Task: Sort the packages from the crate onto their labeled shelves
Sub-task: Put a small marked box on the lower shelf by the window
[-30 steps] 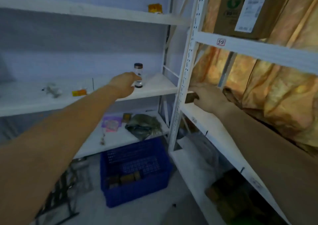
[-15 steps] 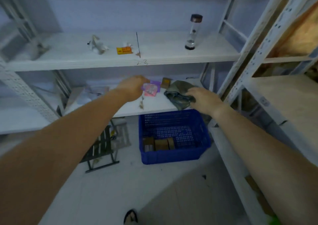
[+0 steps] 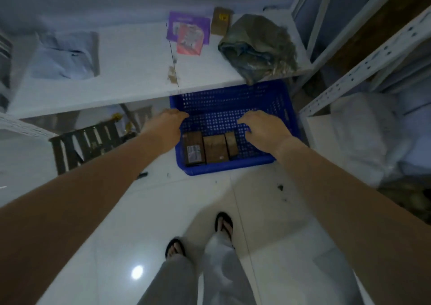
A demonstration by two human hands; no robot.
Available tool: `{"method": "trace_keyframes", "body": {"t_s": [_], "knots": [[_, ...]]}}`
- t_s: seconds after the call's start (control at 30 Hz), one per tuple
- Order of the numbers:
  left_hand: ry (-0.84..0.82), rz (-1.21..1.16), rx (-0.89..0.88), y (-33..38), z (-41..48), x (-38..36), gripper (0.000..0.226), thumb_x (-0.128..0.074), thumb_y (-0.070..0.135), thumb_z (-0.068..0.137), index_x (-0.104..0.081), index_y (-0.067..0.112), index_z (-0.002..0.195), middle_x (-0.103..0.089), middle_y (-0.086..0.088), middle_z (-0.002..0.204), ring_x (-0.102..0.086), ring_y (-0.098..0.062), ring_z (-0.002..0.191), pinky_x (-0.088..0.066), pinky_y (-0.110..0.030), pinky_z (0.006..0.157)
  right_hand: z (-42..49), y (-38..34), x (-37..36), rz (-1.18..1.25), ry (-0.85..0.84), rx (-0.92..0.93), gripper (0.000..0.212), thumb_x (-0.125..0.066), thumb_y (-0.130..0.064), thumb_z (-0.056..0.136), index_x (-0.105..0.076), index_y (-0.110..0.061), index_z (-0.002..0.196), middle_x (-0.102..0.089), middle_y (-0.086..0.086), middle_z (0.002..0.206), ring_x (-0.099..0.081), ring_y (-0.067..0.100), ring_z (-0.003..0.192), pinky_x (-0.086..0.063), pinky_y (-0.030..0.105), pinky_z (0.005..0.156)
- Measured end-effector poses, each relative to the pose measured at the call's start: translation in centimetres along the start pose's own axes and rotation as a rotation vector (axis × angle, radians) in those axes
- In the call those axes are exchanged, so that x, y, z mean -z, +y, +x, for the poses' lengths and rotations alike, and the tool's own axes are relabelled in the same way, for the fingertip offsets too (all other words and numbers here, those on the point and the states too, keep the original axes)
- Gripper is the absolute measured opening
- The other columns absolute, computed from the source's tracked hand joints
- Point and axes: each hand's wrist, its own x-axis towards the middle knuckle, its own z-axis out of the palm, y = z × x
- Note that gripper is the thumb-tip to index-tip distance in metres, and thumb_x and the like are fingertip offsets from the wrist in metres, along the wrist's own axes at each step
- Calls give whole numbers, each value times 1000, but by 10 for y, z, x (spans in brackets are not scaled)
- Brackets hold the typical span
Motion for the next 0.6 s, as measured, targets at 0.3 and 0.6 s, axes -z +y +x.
{"method": "trace_keyframes", "body": {"t_s": [0.3,0.6], "knots": [[-44,-199,134,-16,120,-169,54,-47,2,88,-42,23,138,-48,-9,135,-52,-31,114,-48,-41,89,124,80,-142,28,-127,-119,34,-46,-9,96,-54,-14,129,-55,11,128,-53,29,113,-47,44,91],[-240,-170,116,-47,251,-366,53,-48,5,91,-36,18,141,-50,-13,130,-52,-31,111,-49,-41,89,245,136,-334,90,-361,-182,29,-51,-24,93,-58,-20,121,-64,4,115,-59,24,99,-50,40,87]]}}
